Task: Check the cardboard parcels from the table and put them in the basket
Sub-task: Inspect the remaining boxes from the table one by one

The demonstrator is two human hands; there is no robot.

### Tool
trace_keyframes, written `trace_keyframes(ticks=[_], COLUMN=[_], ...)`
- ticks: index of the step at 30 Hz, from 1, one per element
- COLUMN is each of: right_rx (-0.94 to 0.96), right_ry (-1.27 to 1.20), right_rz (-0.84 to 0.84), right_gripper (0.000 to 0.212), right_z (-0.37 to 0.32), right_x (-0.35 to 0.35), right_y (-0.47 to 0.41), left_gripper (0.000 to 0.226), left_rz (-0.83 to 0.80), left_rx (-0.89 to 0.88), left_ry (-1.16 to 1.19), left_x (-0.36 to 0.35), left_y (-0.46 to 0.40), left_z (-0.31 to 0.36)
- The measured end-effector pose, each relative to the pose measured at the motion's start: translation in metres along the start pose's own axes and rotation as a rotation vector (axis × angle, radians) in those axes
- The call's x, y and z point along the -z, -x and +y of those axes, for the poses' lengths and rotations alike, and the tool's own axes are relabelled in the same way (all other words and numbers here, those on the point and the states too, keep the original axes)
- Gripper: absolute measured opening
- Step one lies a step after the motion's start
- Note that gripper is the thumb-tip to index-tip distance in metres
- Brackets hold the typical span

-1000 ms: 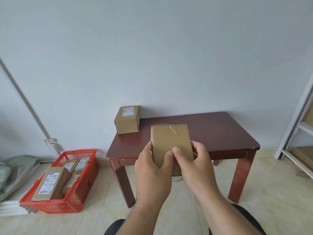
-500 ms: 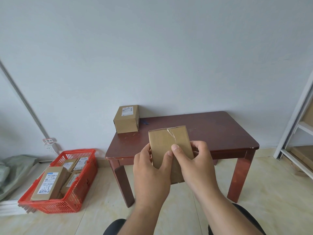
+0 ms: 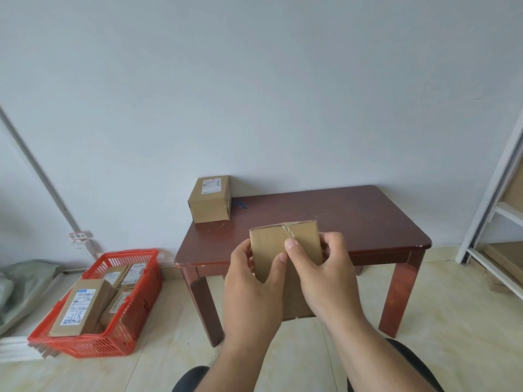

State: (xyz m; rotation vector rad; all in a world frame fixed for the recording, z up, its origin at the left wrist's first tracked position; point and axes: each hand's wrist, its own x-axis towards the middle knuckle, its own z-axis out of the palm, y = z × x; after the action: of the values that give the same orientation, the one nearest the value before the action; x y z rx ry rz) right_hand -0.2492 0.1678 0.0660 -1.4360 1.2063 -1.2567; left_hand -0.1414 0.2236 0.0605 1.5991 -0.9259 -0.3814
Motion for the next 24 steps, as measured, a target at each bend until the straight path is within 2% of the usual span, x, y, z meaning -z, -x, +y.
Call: trace_keyframes(ticks=[3, 6, 8, 12, 17, 21, 24], right_rx=[0.014, 0.022, 0.023, 0.021, 0.009, -0.036, -0.067], right_ry=[-0.007, -0.017, -0.016, -0.018, -0.012, -0.053, -0.056], right_rz=[-0.029, -0.037, -0.035, -0.045, -0.095, -0.097, -0.094], right_gripper=[0.036, 0.037, 0.036, 0.035, 0.063, 0.056, 0.052], right_z=[0.000, 0.004, 0.003, 0.002, -0.001, -0.002, -0.002], right_x=[-0.001, -0.001, -0.002, -0.002, -0.005, -0.006, -0.004], right_y=[0.005, 0.011, 0.012, 0.008, 0.006, 0.004, 0.006], left_gripper=[0.046, 0.065, 0.069, 0.070, 0.042, 0.063, 0.053], left_rz=[0.035, 0.040, 0.042, 0.040, 0.040, 0.018, -0.011], left_rx=[-0.023, -0.041, -0.043, -0.017, -0.025, 0.002, 0.050], left_ry=[-0.040, -0.085, -0.085, -0.105, -0.100, -0.080, -0.023], left_x=[0.002, 0.005, 0.006, 0.006, 0.006, 0.006, 0.005], left_y=[-0.007, -0.015, -0.015, -0.010, -0.004, 0.000, 0.002], left_z=[-0.001, 0.000, 0.000, 0.000, 0.007, 0.004, 0.006])
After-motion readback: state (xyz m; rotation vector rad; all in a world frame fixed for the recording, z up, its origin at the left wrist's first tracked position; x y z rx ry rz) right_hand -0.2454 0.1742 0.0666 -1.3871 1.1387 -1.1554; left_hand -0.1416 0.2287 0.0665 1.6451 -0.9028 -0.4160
